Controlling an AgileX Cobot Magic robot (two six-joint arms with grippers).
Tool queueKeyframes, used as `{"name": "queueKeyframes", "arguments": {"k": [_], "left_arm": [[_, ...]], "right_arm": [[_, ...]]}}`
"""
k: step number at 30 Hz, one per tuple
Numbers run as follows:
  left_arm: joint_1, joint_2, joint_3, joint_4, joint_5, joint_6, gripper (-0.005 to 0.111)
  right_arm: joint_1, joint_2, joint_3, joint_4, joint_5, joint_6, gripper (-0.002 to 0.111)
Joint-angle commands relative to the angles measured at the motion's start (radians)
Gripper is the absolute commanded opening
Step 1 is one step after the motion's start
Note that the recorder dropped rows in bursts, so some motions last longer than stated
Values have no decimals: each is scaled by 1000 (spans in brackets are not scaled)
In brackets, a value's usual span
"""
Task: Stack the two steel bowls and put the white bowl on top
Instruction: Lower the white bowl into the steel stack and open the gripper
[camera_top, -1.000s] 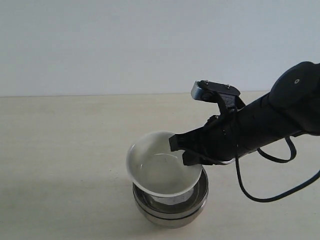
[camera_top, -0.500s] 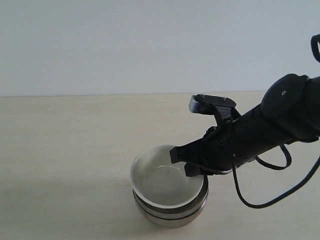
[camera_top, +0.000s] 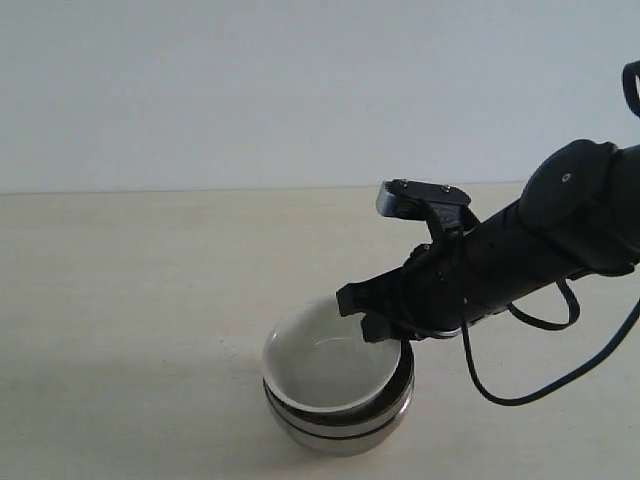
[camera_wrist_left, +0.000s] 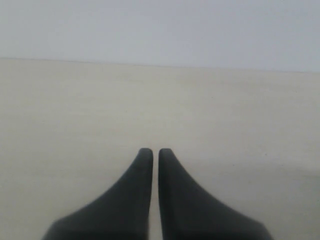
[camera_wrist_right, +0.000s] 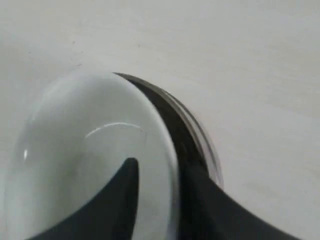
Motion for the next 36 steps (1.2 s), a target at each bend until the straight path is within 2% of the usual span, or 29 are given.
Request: {"name": "queueKeyframes", "arguments": {"k": [1, 3, 10, 16, 28, 31, 35, 36], "left_arm": [[-5, -3, 3, 0, -7, -5, 4], [-5, -3, 3, 0, -7, -5, 4], [-5, -3, 3, 0, -7, -5, 4], [-5, -3, 3, 0, -7, -5, 4], [-5, -3, 3, 0, -7, -5, 4], [-5, -3, 3, 0, -7, -5, 4], [-5, -3, 3, 0, -7, -5, 4], [-5, -3, 3, 0, -7, -5, 4]], "right_arm": [[0, -2, -51, 6, 52, 23, 51], [0, -2, -73, 6, 81, 23, 55], [0, -2, -159, 6, 181, 30, 55], [0, -2, -181, 0, 173, 39, 55], [0, -2, -181, -193, 203, 142, 55], [0, -2, -181, -189, 234, 146, 41], [16, 0, -179, -187, 285, 131, 0], [31, 0, -177, -185, 280, 131, 0]]}}
